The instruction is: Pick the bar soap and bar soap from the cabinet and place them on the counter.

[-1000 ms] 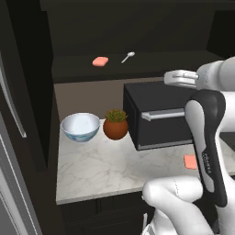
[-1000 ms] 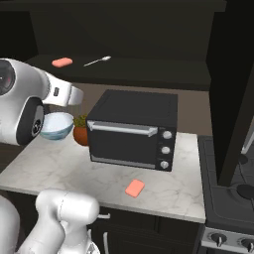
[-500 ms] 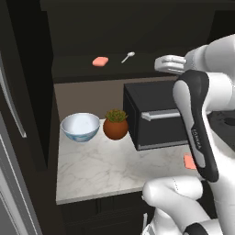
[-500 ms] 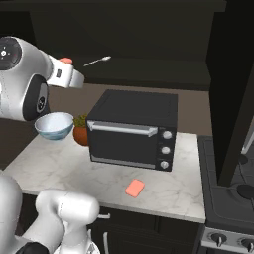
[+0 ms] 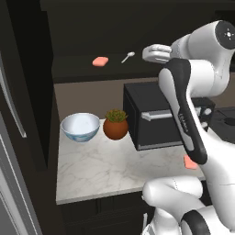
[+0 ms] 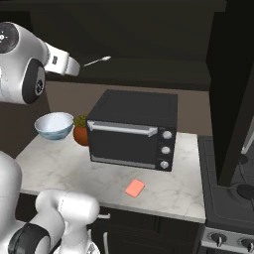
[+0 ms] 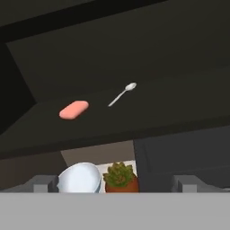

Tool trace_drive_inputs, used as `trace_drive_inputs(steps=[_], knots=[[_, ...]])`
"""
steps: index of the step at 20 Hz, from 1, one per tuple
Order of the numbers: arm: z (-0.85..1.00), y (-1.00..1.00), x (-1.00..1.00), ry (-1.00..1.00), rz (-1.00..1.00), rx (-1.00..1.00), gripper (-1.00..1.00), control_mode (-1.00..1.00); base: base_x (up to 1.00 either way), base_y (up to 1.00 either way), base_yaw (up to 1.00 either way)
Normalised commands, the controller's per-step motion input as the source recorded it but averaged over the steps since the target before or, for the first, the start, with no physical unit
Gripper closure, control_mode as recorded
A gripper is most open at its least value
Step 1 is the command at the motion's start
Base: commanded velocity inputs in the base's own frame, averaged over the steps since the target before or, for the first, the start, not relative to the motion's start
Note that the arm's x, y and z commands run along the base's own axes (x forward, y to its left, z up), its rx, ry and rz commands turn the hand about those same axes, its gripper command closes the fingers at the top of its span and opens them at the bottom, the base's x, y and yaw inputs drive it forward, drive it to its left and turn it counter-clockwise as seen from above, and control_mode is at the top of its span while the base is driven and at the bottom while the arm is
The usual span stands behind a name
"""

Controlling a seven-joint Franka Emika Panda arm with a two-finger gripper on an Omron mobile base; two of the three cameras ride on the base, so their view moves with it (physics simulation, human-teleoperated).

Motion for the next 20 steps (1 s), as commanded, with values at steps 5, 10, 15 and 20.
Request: trace_drive_inputs(steps=[5,10,15,20], knots=[[0.03,0.22,0.37,0.00,0.00,0.00,-1.00,-1.00,0.00,0.00,0.00],[0.00,0.23,0.41,0.00,0.00,0.00,-1.00,-1.00,0.00,0.00,0.00],[0.05,0.30,0.37,0.00,0.00,0.00,-1.00,-1.00,0.00,0.00,0.00],[0.01,0.31,0.35,0.00,0.00,0.00,-1.00,-1.00,0.00,0.00,0.00]])
